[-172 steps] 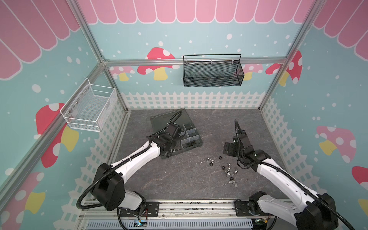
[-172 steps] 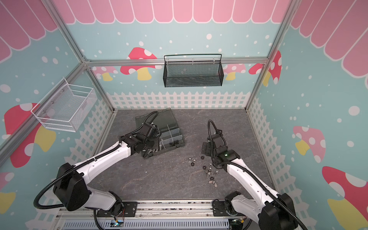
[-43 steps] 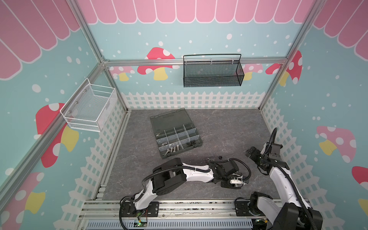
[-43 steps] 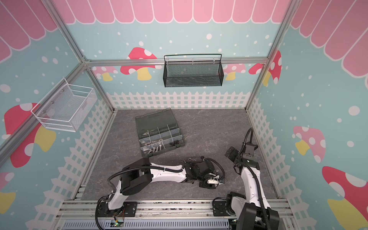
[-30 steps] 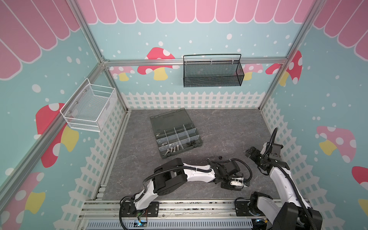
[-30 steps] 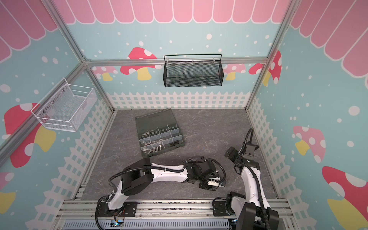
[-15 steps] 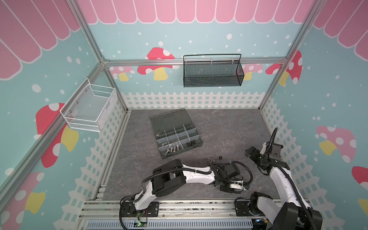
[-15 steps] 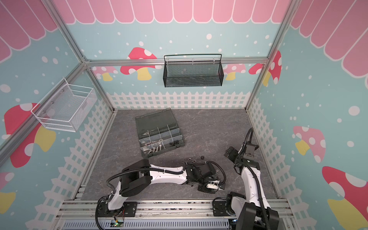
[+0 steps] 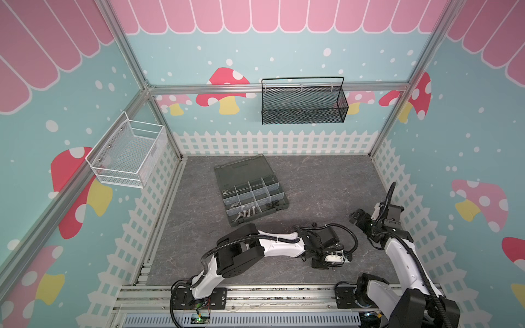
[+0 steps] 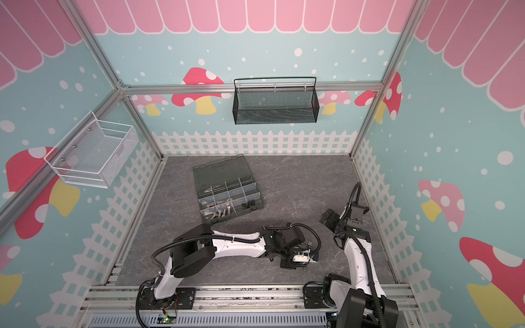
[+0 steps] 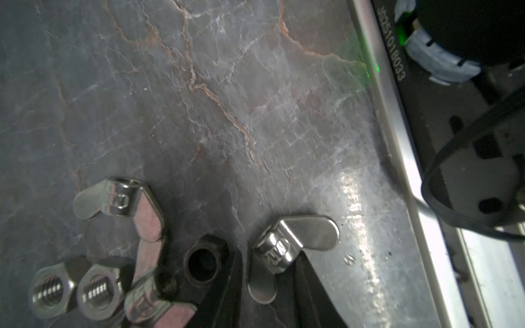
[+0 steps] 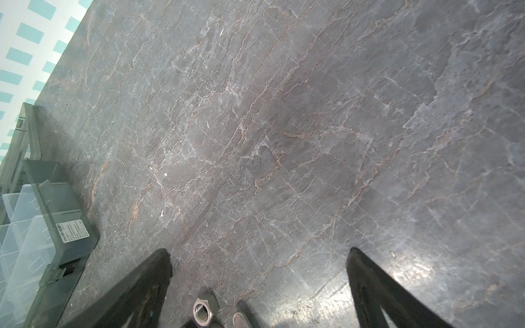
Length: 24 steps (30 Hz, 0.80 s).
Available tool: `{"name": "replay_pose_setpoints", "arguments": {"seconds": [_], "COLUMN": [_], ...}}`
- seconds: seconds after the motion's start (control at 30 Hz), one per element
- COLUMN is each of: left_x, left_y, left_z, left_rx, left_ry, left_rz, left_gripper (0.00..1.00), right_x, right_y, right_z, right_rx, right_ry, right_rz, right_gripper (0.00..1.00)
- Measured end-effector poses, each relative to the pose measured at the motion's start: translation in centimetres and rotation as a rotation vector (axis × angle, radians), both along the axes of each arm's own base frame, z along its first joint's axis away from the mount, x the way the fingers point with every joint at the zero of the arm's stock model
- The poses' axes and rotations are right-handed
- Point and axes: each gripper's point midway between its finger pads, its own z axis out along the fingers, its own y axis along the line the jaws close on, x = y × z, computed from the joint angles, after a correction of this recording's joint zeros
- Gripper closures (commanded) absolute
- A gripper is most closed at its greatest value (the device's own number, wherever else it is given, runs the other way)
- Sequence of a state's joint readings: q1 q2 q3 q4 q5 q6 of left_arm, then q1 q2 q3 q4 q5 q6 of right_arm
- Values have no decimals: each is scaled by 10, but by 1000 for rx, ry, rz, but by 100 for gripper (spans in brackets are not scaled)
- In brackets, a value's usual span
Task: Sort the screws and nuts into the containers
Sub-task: 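Close the left gripper on a silver wing nut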
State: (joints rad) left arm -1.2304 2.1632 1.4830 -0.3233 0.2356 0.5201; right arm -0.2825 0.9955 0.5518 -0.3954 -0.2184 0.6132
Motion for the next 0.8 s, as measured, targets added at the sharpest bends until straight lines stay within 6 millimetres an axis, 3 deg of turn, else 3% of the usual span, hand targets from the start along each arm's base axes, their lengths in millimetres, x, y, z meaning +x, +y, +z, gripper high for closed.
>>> {"name": "replay_pose_setpoints", "arguments": {"seconds": [0.1, 0.27, 0.5, 0.8], "left_x": [-1, -7, -16, -16], "left_y": [0, -3, -17, -15], "left_z": [1, 0, 0, -1], "left_rx": [4, 12, 3, 4], "left_ry": [-4, 3, 8, 17], "left_rz": [-5, -21, -45, -34], "left_gripper": [57, 56, 64, 67], "right_x": [0, 0, -2, -1], "right_y": [0, 0, 1, 1], "right_z": [0, 0, -4, -4], "right_rx": [0, -1, 0, 1], "right_ry": [0, -1, 5, 2], "right_rz": [0, 0, 2, 5], "right_gripper": [2, 2, 2, 2]}}
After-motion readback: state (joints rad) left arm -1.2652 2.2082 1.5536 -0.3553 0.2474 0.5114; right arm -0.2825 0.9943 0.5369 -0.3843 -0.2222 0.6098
